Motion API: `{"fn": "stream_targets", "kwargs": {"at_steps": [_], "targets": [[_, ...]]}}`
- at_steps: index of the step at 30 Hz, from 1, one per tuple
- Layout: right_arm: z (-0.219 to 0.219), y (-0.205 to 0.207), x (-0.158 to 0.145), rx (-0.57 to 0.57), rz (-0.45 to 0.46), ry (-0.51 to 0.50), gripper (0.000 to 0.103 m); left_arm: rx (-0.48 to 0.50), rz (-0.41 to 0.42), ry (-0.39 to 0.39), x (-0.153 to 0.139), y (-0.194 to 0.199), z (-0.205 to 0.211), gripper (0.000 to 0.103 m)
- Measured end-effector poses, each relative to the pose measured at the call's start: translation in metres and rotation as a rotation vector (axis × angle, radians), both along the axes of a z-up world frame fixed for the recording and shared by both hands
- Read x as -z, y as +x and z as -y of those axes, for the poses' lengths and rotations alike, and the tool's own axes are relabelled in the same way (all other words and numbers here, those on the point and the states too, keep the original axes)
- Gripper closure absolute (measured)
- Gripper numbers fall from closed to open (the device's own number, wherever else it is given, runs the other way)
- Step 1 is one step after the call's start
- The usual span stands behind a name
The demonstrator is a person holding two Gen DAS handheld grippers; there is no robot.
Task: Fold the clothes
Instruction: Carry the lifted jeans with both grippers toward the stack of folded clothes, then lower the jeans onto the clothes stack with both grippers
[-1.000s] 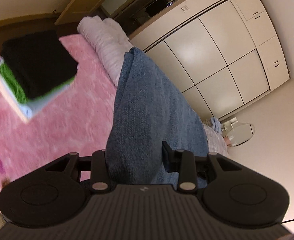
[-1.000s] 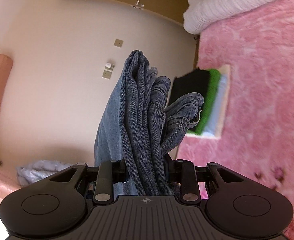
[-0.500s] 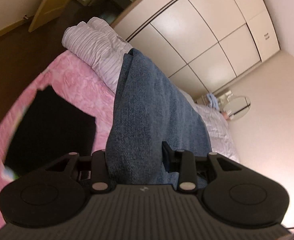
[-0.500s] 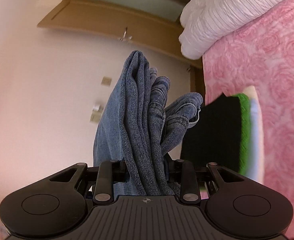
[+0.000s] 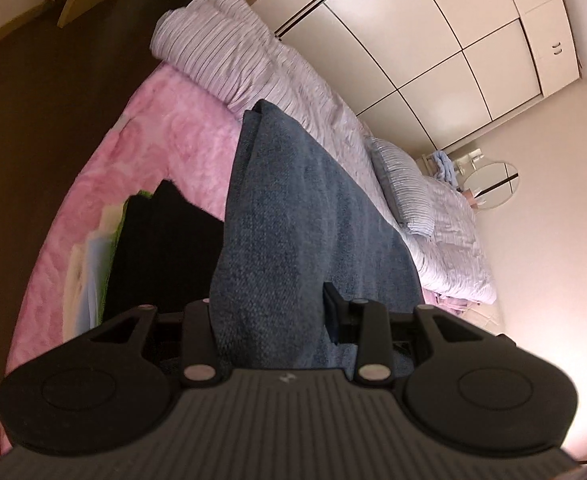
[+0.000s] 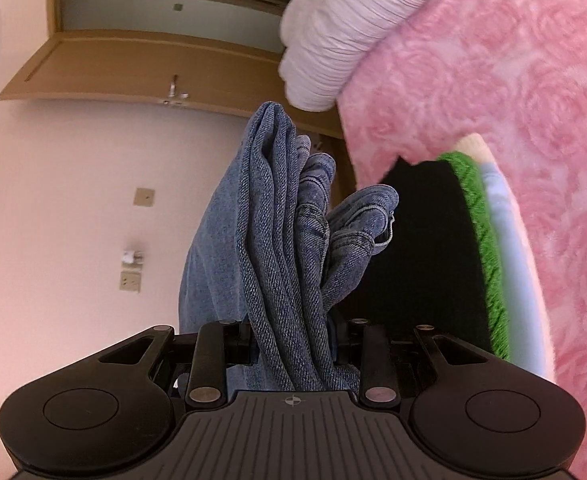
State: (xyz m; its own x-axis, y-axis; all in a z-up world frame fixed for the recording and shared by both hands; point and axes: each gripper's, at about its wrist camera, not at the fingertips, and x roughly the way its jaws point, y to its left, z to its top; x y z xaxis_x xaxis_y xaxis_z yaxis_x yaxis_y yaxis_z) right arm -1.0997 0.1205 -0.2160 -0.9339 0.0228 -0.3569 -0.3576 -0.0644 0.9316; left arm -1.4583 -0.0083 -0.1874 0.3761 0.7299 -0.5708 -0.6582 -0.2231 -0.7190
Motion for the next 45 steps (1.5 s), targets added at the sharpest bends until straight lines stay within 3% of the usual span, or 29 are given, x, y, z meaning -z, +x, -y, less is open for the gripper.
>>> {"fn": "stream_targets", "kwargs": {"at_steps": [7,13,15,18,20,25,27,29,31,33,37,40,43,45], "targets": [[-0.007,-0.01,0.029,0.006,0.057,-0.014,0.073,0.015,0.019,-0.04,0.04,-0.013,-0.013,0.071],[-0.007,-0.019,0.042,0.013,0.177,0.054,0.066,0.02,0.014,-0.079,0.069,-0.016,-0.019,0.064],[-0.006,-0.021,0.041,0.014,0.205,0.077,0.06,0.013,0.017,-0.078,0.067,-0.019,-0.016,0.064],[-0.01,-0.019,0.032,-0.002,0.245,0.105,0.059,-0.033,-0.016,-0.079,0.056,-0.028,-0.003,0.064],[-0.011,-0.01,0.016,0.011,0.29,0.156,0.059,-0.095,-0.077,-0.088,0.039,-0.032,0.012,0.066],[0.009,0.005,-0.046,0.031,0.476,0.468,0.062,-0.149,-0.349,-0.08,-0.015,-0.005,0.044,0.079],[0.026,-0.003,-0.066,-0.027,0.532,0.628,0.083,-0.131,-0.432,-0.056,-0.034,0.012,0.052,0.079],[0.042,-0.019,-0.079,-0.1,0.544,0.763,0.086,-0.058,-0.465,-0.036,-0.036,0.034,0.05,0.079],[0.057,-0.036,-0.079,-0.167,0.545,0.861,0.087,-0.006,-0.535,-0.066,-0.024,0.054,0.043,0.084],[0.065,-0.051,-0.065,-0.228,0.585,0.881,0.087,0.002,-0.576,-0.12,-0.005,0.064,0.04,0.085],[0.069,-0.056,-0.03,-0.286,0.618,0.83,0.087,-0.055,-0.546,-0.144,0.02,0.061,0.046,0.082],[0.066,-0.045,-0.011,-0.254,0.568,0.76,0.088,-0.05,-0.53,-0.129,0.028,0.055,0.047,0.081],[0.056,-0.037,-0.007,-0.22,0.526,0.668,0.088,-0.035,-0.529,-0.151,0.02,0.053,0.04,0.083],[0.044,-0.037,-0.024,-0.238,0.549,0.627,0.087,-0.018,-0.56,-0.138,0.004,0.055,0.036,0.088]]}}
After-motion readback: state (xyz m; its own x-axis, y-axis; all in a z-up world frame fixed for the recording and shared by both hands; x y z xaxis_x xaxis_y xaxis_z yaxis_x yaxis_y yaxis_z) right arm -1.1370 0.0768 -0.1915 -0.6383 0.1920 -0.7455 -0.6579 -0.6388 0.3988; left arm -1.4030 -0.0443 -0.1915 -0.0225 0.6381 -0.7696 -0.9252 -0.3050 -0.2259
